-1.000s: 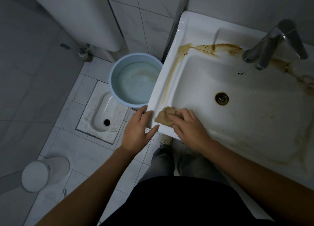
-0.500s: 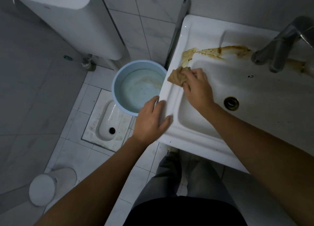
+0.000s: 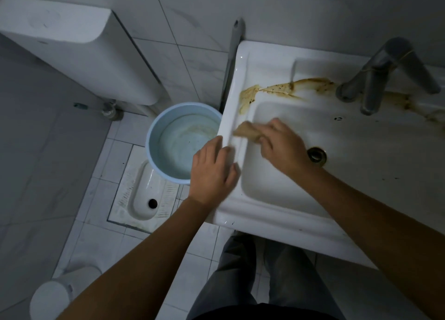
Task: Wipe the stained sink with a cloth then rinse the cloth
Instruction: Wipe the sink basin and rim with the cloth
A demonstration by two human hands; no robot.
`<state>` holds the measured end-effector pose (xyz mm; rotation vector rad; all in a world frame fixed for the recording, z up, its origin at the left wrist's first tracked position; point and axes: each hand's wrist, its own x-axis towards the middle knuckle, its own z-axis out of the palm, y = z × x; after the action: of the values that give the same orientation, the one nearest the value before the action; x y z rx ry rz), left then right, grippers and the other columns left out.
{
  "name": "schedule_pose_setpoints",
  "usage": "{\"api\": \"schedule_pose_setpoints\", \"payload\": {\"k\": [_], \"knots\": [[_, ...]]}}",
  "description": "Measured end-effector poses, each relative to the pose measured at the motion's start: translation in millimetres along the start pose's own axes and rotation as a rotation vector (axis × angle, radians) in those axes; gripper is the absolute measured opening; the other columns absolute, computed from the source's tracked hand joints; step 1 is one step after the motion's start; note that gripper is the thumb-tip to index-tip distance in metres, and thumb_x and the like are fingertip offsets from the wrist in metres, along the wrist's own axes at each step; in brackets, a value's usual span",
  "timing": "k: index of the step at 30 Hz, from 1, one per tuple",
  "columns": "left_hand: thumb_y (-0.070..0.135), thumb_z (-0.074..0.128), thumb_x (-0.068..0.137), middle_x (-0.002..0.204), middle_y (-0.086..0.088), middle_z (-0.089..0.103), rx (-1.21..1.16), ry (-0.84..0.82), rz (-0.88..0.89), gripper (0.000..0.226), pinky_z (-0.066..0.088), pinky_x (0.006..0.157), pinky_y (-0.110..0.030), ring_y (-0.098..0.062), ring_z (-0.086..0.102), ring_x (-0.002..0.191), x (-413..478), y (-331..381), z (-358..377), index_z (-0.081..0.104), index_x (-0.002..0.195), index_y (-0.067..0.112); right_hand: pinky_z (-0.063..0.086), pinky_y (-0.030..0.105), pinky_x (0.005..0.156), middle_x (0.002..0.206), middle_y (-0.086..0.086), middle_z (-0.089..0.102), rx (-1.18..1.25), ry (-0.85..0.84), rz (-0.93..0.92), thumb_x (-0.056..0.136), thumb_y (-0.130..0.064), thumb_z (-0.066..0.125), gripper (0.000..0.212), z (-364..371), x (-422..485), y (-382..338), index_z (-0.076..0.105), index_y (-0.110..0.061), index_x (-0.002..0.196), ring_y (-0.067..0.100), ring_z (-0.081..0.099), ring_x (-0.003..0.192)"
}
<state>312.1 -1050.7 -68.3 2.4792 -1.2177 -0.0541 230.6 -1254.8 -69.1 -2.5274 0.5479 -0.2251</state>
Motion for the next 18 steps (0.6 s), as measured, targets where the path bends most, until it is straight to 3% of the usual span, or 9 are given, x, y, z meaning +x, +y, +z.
{"api": "schedule_pose_setpoints", "payload": {"k": [3,6,9,12,16,18], "knots": [[0.033,0.058,0.095,0.146,-0.019,0.051,0.004,-0.042,0.056,0.040,0.039,0.110,-0.047,-0.035,0.046,0.137,15,0,6,0.062,0.125,0.007,0.050,0.035,0.082,0.118,0.009,0.054,0.005,0.148,0.131,0.090,-0.016,0.054,0.050,-14,44,14,0.056,-0.023,0.140,0.029,0.058,0.101],[0.031,0.058,0.095,0.151,-0.021,0.047,0.011,-0.072,0.106,0.039,0.034,0.118,-0.051,-0.038,0.037,0.146,15,0,14,0.064,0.127,0.009,0.048,0.035,0.087,0.125,0.015,0.051,0.034,0.175,0.202,0.091,-0.017,0.055,0.052,-7,71,16,0.051,-0.020,0.143,0.032,0.057,0.106],[0.027,0.059,0.095,0.151,-0.020,0.048,-0.018,-0.062,0.097,0.036,0.031,0.121,-0.048,-0.036,0.036,0.147,15,-1,16,0.065,0.125,0.009,0.049,0.038,0.092,0.125,0.016,0.050,0.020,0.109,0.115,0.091,-0.020,0.057,0.052,22,68,-8,0.051,-0.019,0.142,0.035,0.052,0.113],[0.027,0.056,0.097,0.150,-0.017,0.050,-0.034,-0.080,0.078,0.034,0.027,0.124,-0.046,-0.033,0.034,0.149,17,-2,17,0.065,0.125,0.010,0.051,0.036,0.089,0.130,0.010,0.047,0.061,0.093,0.128,0.095,-0.025,0.055,0.050,36,46,-22,0.046,-0.021,0.145,0.028,0.047,0.120],[0.024,0.058,0.095,0.150,-0.018,0.049,-0.035,-0.084,0.063,0.034,0.019,0.127,-0.040,-0.033,0.032,0.149,17,-1,17,0.065,0.125,0.010,0.056,0.036,0.080,0.125,0.002,0.052,0.033,-0.031,-0.069,0.097,-0.024,0.053,0.045,22,16,1,0.052,-0.024,0.142,0.021,0.053,0.111],[0.024,0.058,0.095,0.150,-0.019,0.048,-0.034,-0.082,0.064,0.034,0.021,0.127,-0.042,-0.035,0.033,0.149,17,-1,18,0.066,0.124,0.009,0.055,0.036,0.074,0.115,0.000,0.054,0.024,-0.037,-0.079,0.094,-0.019,0.055,0.044,9,11,15,0.057,-0.024,0.138,0.019,0.055,0.102]]}}
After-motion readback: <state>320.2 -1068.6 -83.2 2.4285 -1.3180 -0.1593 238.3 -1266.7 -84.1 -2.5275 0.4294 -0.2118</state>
